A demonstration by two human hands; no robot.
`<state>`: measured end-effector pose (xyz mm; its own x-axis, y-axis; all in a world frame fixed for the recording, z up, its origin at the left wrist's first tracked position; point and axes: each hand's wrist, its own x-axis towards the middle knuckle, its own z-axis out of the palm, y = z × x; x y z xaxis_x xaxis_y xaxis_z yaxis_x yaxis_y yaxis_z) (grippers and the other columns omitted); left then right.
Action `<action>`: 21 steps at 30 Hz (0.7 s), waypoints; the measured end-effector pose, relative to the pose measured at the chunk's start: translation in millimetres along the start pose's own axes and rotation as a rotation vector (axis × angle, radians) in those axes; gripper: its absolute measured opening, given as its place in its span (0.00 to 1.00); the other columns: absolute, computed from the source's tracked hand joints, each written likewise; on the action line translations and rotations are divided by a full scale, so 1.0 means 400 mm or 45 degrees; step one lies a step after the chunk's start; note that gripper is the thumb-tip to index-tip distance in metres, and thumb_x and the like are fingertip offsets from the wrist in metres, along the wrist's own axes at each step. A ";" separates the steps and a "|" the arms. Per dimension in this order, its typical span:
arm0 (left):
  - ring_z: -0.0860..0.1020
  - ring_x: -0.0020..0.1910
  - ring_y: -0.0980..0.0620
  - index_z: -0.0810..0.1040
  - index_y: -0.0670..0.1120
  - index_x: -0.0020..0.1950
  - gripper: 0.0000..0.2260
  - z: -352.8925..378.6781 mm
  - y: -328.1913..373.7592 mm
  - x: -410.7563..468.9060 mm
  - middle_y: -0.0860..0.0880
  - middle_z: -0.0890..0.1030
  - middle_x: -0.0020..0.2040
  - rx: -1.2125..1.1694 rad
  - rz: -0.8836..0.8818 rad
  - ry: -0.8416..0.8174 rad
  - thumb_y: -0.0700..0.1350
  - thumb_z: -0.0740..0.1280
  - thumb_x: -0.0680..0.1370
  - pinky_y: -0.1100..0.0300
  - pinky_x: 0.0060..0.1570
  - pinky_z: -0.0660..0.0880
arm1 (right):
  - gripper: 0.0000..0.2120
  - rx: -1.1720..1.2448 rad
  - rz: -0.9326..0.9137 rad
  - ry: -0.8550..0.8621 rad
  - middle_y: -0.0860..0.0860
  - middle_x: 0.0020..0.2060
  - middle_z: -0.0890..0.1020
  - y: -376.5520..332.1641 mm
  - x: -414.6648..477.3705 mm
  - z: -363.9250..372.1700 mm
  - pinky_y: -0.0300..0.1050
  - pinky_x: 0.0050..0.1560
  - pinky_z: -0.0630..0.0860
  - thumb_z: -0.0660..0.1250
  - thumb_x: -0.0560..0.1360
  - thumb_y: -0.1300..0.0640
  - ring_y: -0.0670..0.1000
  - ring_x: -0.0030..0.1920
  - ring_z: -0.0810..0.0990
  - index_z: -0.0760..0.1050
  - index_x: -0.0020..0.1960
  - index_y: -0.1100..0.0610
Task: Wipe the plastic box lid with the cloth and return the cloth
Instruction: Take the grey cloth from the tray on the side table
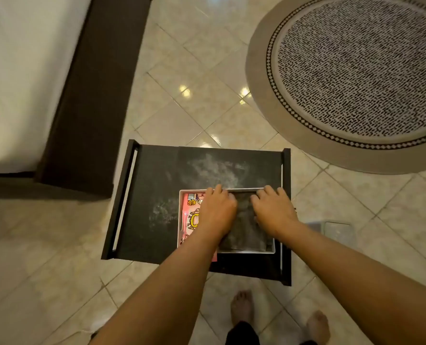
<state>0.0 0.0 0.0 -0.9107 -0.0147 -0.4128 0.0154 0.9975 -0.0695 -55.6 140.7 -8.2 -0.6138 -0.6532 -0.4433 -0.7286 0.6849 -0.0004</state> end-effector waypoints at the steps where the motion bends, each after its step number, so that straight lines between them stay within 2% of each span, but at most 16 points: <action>1: 0.71 0.57 0.42 0.76 0.42 0.54 0.08 0.004 0.004 0.007 0.43 0.81 0.54 0.033 -0.008 -0.008 0.40 0.62 0.77 0.50 0.51 0.66 | 0.15 -0.036 0.023 -0.001 0.56 0.58 0.78 -0.006 0.004 0.005 0.54 0.57 0.67 0.65 0.75 0.55 0.58 0.61 0.71 0.73 0.60 0.57; 4: 0.71 0.57 0.43 0.77 0.42 0.53 0.07 0.023 0.017 0.022 0.44 0.81 0.52 0.086 -0.034 0.008 0.40 0.62 0.78 0.52 0.49 0.66 | 0.12 -0.053 0.061 0.078 0.57 0.56 0.80 -0.021 0.017 0.023 0.54 0.55 0.67 0.64 0.75 0.59 0.59 0.59 0.72 0.73 0.59 0.59; 9: 0.72 0.56 0.44 0.76 0.40 0.58 0.10 0.062 0.036 0.029 0.42 0.78 0.55 0.077 -0.100 -0.035 0.38 0.60 0.79 0.53 0.48 0.68 | 0.10 -0.025 0.113 0.132 0.57 0.53 0.79 -0.030 0.030 0.051 0.54 0.55 0.66 0.62 0.76 0.61 0.58 0.57 0.72 0.74 0.57 0.59; 14: 0.72 0.57 0.43 0.79 0.42 0.56 0.10 0.065 0.038 0.032 0.42 0.80 0.55 -0.043 -0.099 -0.047 0.39 0.61 0.79 0.53 0.49 0.68 | 0.10 0.078 0.139 0.044 0.55 0.54 0.75 -0.033 0.034 0.059 0.55 0.58 0.62 0.64 0.76 0.59 0.56 0.59 0.68 0.77 0.56 0.57; 18: 0.72 0.55 0.44 0.79 0.44 0.50 0.07 0.020 0.020 -0.004 0.44 0.77 0.53 -0.434 -0.239 0.021 0.40 0.67 0.73 0.53 0.51 0.71 | 0.14 0.219 0.071 0.008 0.54 0.55 0.72 -0.008 0.014 0.023 0.53 0.56 0.65 0.70 0.69 0.54 0.56 0.58 0.66 0.77 0.54 0.54; 21: 0.77 0.44 0.46 0.76 0.44 0.41 0.04 -0.040 -0.012 -0.050 0.47 0.79 0.43 -1.023 -0.292 0.057 0.39 0.69 0.69 0.52 0.41 0.74 | 0.13 0.581 0.069 0.043 0.49 0.50 0.74 0.027 -0.031 -0.036 0.51 0.52 0.73 0.70 0.66 0.49 0.52 0.53 0.70 0.75 0.49 0.50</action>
<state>11.5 -3.5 23.0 -0.8713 -0.2375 -0.4296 -0.4557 0.7166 0.5280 -60.1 151.6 10.3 -0.6624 -0.6178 -0.4237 -0.4918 0.7853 -0.3762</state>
